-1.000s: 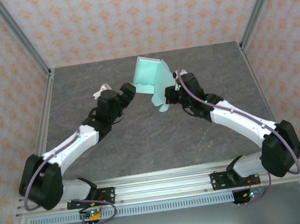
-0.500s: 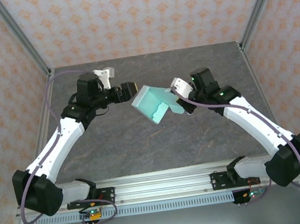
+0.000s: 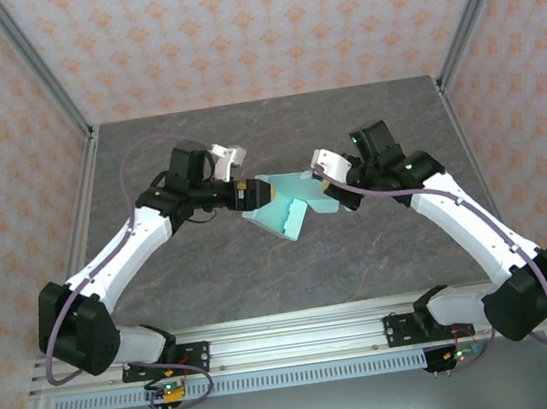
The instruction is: Fold the paper box
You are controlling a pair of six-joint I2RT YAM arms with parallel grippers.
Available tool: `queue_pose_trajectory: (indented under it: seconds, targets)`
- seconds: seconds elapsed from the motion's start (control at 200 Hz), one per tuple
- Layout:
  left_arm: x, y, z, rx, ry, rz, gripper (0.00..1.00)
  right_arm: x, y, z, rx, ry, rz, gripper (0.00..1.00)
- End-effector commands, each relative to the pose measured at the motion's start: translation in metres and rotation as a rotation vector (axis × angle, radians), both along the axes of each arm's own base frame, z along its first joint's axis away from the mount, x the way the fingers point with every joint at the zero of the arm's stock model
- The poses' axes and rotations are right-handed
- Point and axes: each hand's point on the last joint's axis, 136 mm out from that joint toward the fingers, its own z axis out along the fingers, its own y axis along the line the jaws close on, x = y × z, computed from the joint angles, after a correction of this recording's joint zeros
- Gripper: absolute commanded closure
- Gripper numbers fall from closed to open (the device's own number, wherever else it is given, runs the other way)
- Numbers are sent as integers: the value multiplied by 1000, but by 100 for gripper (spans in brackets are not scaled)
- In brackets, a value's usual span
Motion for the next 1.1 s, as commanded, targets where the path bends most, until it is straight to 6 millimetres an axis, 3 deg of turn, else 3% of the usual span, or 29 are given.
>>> queue_pose_trajectory:
  seconds: [0.0,0.14,0.28,0.325,0.385,0.486,0.506,0.566,0.646,0.746,0.826,0.881,0.951,1.096]
  targets:
    - [-4,-4,-2,29,-2,-56,26,-2,6,12,32,-1,35,100]
    - [-3,-7,-2,35,7,-76,54,1,6,13,41,0,24,100]
    - [2,-9,5,17,-11,-66,58,1,6,10,40,4,18,99]
    - [5,-9,5,18,-11,-52,59,3,6,10,45,-1,5,86]
    - [9,-8,5,19,-13,-29,60,11,4,14,72,-30,-49,58]
    - [19,-6,1,14,-5,32,60,31,-3,27,210,-70,-198,42]
    - [22,-5,2,9,-4,49,60,32,-7,42,267,-101,-245,35]
    - [36,1,-3,-1,23,139,60,51,-26,60,401,-150,-468,23]
    - [57,6,-10,-64,102,258,59,62,-61,55,524,-167,-756,23]
    - [79,4,-18,-141,159,357,59,46,-70,37,741,-81,-881,22]
    - [87,2,-20,-175,163,383,59,33,-61,24,967,71,-905,27]
    - [89,-1,-17,-182,149,371,59,27,-56,2,1051,217,-958,35]
    - [88,-3,-15,-165,118,347,59,21,-43,-28,1013,380,-979,42]
    - [86,-6,-10,-179,108,331,59,16,-8,-55,902,570,-900,45]
